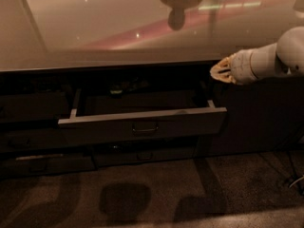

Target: Open top drawer

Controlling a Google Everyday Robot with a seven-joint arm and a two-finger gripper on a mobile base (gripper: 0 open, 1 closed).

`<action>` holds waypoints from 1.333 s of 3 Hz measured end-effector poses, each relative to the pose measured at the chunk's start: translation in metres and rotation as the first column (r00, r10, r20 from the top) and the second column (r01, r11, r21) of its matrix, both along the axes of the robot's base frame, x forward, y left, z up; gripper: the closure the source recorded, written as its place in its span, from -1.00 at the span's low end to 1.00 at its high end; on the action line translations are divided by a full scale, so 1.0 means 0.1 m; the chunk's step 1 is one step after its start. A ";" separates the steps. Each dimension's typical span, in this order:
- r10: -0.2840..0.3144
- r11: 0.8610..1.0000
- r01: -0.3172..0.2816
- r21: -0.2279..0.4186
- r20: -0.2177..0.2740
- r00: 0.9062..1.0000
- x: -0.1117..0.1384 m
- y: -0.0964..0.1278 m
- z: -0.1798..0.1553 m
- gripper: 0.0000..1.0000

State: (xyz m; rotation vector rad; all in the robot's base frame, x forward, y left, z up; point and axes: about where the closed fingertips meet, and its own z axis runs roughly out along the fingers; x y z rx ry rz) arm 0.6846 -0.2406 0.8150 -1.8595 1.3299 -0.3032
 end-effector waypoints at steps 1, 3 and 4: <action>0.001 1.000 -0.001 0.000 -0.001 1.000 0.00 0.00 -0.02 1.00; -0.030 0.999 0.026 -0.042 -0.099 0.995 0.13 0.00 -0.68 1.00; -0.021 0.998 0.012 -0.059 -0.148 0.989 0.17 0.03 -1.04 1.00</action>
Offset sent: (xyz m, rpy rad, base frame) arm 0.0130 -0.0180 -0.0354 -0.0021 0.0809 -0.0697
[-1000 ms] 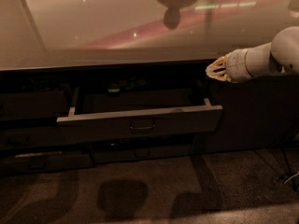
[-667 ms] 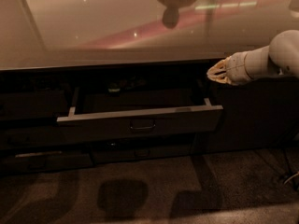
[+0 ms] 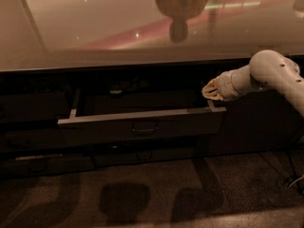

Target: Open top drawer

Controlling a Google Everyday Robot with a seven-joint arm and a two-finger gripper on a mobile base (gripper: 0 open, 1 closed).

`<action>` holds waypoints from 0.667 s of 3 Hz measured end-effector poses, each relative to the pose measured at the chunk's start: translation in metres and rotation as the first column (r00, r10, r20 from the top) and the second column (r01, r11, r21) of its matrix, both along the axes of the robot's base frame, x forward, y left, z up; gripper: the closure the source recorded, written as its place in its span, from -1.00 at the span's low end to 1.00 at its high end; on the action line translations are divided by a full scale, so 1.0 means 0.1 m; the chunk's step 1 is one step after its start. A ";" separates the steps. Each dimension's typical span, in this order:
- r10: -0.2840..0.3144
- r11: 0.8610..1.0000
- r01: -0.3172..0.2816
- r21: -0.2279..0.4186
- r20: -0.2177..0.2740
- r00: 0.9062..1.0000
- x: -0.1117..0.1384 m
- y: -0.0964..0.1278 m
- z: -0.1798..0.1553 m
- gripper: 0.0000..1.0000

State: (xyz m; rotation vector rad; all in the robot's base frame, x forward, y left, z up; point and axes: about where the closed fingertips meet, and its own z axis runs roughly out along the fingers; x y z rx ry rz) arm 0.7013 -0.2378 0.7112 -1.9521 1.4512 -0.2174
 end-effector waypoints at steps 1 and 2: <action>-0.004 1.000 0.004 -0.002 -0.005 1.000 0.02 0.00 -0.01 1.00; -0.032 0.999 0.029 -0.027 -0.097 0.995 0.22 -0.06 -0.38 1.00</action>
Offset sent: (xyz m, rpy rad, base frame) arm 0.0534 -0.0235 -0.1030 -0.0723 0.2554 -0.0855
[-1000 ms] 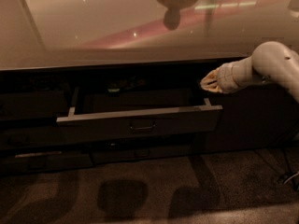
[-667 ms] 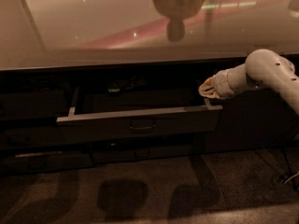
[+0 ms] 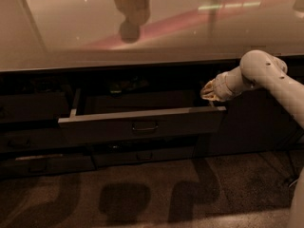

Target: Open top drawer

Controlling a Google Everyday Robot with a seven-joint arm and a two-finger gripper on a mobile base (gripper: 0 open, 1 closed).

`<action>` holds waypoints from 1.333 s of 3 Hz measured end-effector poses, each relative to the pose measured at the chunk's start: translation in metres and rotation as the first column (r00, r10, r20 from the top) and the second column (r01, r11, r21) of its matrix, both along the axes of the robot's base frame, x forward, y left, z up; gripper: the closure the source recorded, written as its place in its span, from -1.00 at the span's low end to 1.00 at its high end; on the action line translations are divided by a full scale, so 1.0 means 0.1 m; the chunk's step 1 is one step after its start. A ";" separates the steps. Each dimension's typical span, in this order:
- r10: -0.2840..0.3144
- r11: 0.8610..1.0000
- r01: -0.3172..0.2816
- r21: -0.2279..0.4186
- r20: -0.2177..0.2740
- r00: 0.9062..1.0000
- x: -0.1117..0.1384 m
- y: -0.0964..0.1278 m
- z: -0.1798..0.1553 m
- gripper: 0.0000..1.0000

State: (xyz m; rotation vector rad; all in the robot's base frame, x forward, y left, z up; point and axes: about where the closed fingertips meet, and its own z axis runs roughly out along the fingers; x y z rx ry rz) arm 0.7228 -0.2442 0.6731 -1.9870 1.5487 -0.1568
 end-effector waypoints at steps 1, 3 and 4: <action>0.000 1.000 0.000 0.000 0.000 1.000 0.00 0.00 0.00 1.00; 0.039 0.996 -0.038 -0.085 0.007 0.999 0.01 0.32 0.03 1.00; 0.036 0.996 -0.040 -0.085 -0.047 0.998 0.09 0.30 -0.21 1.00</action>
Offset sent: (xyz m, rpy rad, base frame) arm 0.0084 0.0793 0.0288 -0.2256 -0.0513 0.0833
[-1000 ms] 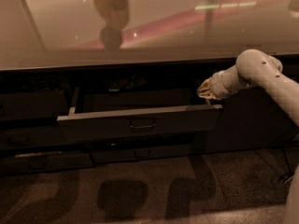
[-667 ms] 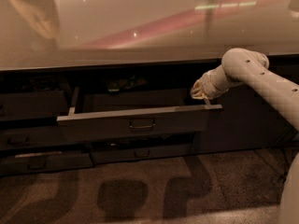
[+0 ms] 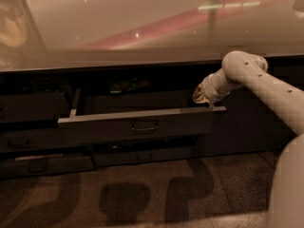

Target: Open top drawer

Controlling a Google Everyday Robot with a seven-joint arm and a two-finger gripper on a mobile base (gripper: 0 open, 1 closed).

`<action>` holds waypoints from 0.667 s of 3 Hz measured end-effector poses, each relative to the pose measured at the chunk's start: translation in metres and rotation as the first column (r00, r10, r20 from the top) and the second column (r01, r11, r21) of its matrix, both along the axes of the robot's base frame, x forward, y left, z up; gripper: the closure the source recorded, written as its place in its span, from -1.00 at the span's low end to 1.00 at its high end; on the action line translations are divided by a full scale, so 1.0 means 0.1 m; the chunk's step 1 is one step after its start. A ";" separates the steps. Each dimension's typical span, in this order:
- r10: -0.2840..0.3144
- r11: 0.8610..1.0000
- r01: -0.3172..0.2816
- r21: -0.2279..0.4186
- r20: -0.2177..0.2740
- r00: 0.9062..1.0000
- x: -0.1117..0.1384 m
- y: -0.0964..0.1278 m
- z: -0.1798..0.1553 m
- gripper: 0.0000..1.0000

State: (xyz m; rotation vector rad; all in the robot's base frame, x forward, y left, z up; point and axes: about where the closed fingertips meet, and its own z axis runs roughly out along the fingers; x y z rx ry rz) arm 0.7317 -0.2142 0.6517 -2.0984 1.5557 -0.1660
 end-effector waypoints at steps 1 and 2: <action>0.006 1.000 -0.006 -0.010 -0.036 0.999 0.04 0.00 -0.18 1.00; 0.006 1.000 -0.006 -0.010 -0.036 0.999 0.04 0.00 -0.19 0.62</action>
Offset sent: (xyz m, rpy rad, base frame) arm 0.0035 0.0003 -0.0156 -0.0088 0.0303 0.0054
